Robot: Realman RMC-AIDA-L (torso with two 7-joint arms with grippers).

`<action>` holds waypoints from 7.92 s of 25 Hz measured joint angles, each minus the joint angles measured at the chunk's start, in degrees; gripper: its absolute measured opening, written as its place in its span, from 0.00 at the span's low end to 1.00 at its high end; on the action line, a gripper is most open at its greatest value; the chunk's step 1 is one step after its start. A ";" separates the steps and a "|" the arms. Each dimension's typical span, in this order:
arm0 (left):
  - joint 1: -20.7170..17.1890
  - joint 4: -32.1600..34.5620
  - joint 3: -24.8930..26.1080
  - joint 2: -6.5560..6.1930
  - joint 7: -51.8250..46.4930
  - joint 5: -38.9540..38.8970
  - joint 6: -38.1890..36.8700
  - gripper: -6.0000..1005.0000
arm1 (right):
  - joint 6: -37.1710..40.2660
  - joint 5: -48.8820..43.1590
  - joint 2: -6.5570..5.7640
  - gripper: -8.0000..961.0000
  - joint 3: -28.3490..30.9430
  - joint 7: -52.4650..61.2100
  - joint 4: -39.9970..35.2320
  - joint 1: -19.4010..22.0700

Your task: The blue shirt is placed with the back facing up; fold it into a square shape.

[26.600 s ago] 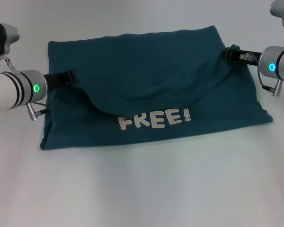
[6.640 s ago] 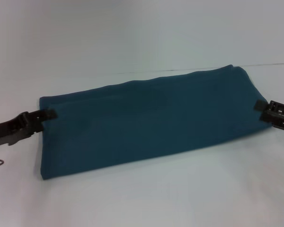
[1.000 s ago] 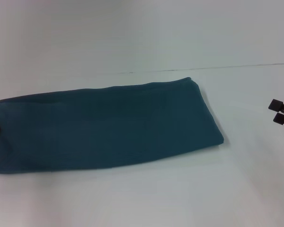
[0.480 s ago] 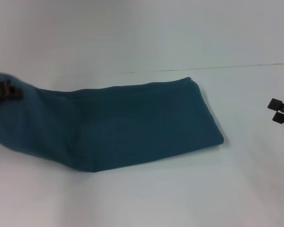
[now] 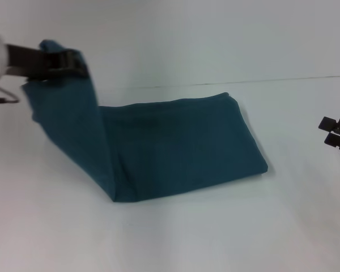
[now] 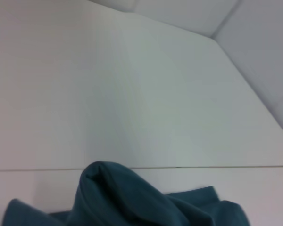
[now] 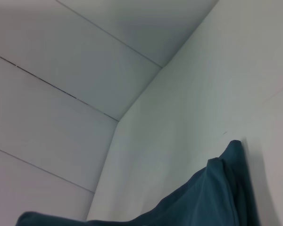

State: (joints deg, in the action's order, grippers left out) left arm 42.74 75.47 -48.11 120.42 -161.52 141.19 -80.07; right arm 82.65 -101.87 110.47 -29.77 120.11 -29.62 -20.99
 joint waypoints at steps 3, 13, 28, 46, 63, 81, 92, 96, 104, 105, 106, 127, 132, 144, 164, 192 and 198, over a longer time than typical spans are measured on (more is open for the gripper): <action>3.40 -1.45 -3.55 1.40 -1.26 1.13 1.92 0.07 | -0.08 -0.01 0.09 0.78 -0.01 0.10 0.00 0.03; 11.20 -15.81 -17.05 3.93 -1.75 -0.47 15.58 0.07 | -0.38 -0.09 0.30 0.77 -0.42 0.22 0.04 -0.15; 18.09 -25.67 -19.23 3.94 -1.61 -2.77 21.27 0.07 | -0.39 -0.43 0.40 0.77 -0.47 0.22 0.09 0.37; 16.34 -28.08 -20.71 4.14 7.89 -19.41 27.85 0.31 | -0.37 -1.68 0.43 0.76 -0.06 0.21 0.25 0.50; -3.99 -26.54 -0.60 3.08 15.12 -26.88 6.04 0.66 | 1.33 -13.18 -3.96 0.75 -0.54 5.47 -0.78 -4.55; -12.66 -25.97 12.47 3.40 22.88 -18.17 -2.45 0.65 | -7.91 -34.39 -3.18 0.74 -8.85 25.60 -5.24 -26.86; -12.11 -26.29 12.45 3.50 22.94 -19.16 -2.20 0.65 | -22.63 -37.92 0.63 0.73 -21.97 35.09 -2.74 -32.97; -11.86 -26.44 12.41 3.50 23.16 -19.65 -2.01 0.65 | -26.54 -38.05 1.55 0.73 -22.41 35.10 -0.71 -33.11; -11.43 -26.58 12.29 3.58 23.18 -20.08 -1.55 0.65 | -31.16 -37.68 3.25 0.73 -22.53 34.71 0.86 -33.16; -11.41 -26.59 12.26 3.58 23.18 -20.08 -1.47 0.65 | -31.41 -37.68 3.39 0.73 -22.53 34.71 0.86 -33.12; -11.41 -26.59 12.24 3.59 23.18 -20.08 -1.38 0.65 | -31.56 -37.68 3.49 0.73 -22.54 34.70 0.88 -33.12; -11.58 -28.09 12.15 3.59 23.53 -20.08 -0.96 0.65 | -37.73 -37.18 5.70 0.53 -22.45 33.78 3.81 -33.19; -11.29 -28.10 12.15 3.59 23.53 -20.07 -0.96 0.65 | -37.60 -37.19 5.55 0.36 -22.37 33.05 3.66 -32.96; -11.32 -28.10 12.39 3.59 23.53 -20.07 -0.97 0.64 | -32.57 -33.29 5.23 0.03 -22.11 31.76 -2.55 -31.31; -11.27 -28.10 12.52 3.59 23.53 -20.07 -0.50 0.65 | -33.89 -17.94 2.59 0.04 -20.66 26.16 2.83 -29.07; -11.25 -28.73 12.48 3.59 23.49 -20.07 -0.53 0.65 | -27.93 -23.12 -0.16 0.52 -19.77 28.32 1.76 -28.66; -11.09 -28.78 12.52 3.59 23.39 -20.07 -0.22 0.65 | -33.45 -19.09 4.04 0.52 -19.82 26.49 2.14 -28.96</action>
State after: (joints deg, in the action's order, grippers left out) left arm 31.65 46.69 -35.59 124.01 -138.13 121.11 -80.30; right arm 49.20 -120.95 114.51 -49.58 146.60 -27.48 -49.95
